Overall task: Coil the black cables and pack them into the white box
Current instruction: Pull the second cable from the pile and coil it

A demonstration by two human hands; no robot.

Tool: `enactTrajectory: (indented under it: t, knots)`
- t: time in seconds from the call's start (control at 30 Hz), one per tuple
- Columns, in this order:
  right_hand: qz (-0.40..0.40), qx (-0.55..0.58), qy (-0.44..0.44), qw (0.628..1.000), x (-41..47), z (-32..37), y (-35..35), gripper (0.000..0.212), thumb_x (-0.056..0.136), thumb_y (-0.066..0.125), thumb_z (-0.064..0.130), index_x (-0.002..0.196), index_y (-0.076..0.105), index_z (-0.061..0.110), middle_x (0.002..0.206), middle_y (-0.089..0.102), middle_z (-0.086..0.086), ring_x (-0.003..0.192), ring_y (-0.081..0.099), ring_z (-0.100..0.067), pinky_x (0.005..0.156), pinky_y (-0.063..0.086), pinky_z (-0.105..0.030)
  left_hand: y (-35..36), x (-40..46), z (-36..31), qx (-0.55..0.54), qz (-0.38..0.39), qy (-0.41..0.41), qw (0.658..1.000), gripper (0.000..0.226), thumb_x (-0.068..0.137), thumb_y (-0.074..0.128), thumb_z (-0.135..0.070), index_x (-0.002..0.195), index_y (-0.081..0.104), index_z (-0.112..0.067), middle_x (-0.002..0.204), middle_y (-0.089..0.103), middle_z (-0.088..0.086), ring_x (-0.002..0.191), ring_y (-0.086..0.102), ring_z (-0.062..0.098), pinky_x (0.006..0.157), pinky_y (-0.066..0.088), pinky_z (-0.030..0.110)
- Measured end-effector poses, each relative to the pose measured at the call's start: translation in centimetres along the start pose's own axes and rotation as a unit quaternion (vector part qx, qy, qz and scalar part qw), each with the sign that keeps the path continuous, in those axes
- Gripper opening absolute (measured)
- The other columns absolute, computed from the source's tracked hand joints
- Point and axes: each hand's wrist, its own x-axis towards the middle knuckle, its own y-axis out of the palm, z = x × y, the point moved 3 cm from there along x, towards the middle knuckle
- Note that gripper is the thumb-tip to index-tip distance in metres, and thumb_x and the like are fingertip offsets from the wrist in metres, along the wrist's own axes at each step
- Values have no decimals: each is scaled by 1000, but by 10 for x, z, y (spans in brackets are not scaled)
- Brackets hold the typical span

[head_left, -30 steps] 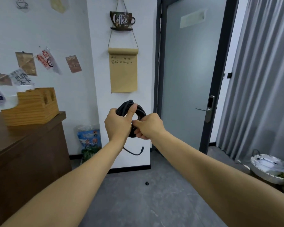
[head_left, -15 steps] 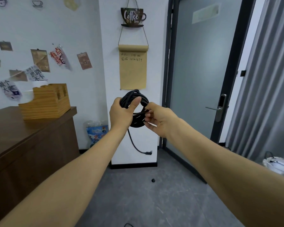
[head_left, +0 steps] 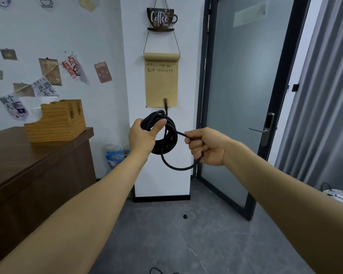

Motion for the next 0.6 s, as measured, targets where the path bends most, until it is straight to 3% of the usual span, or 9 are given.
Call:
enactTrajectory:
  t: [0.23,0.3,0.37,0.4,0.47,0.53,0.6]
  knots:
    - [-15,-221,-57,974,-9,14,-4,21,95,50,15,79,60,7,62,54,-2,48,45,-9,51,48,-21,-3,-1,1,40,-17,-1,999,49,75,72,-48,95,51,-10,77,50,-6,71,48,11,58,38,18]
    - [32,-141,-96,985,-11,13,-6,20,95,50,18,78,58,13,68,58,1,61,55,-12,68,51,-27,-8,1,0,28,-44,-14,999,50,77,71,-48,99,50,-9,84,52,-2,78,49,15,65,38,22]
    - [70,-16,-119,990,-11,6,-9,23,97,45,19,76,55,16,62,54,3,63,52,-14,78,48,-29,-14,4,-1,10,-67,-32,997,51,77,69,-49,101,50,-9,93,53,2,84,50,18,71,39,27]
    - [75,36,-118,989,-9,2,-10,25,98,43,19,75,53,15,56,48,3,55,47,-13,74,49,-27,-16,5,-1,9,-68,-33,997,51,77,69,-50,100,49,-10,95,53,3,85,50,19,72,39,27]
    - [47,82,-93,991,-2,-2,-11,30,100,39,20,75,51,12,47,36,6,40,32,-9,50,43,-19,-17,6,-1,14,-66,-35,997,51,77,70,-51,99,48,-10,96,54,4,86,51,20,72,39,28]
    - [-3,54,-50,997,0,2,-17,33,101,36,18,75,52,8,41,28,7,33,22,-6,34,25,-15,-16,5,2,22,-62,-41,997,52,76,70,-51,98,48,-9,95,53,4,85,50,20,73,39,29]
    - [-40,-22,-10,999,-1,8,-24,32,101,36,15,76,54,4,40,26,7,32,19,-5,31,16,-15,-13,2,3,31,-53,-40,997,51,76,70,-50,97,48,-9,92,52,3,85,50,20,73,39,29]
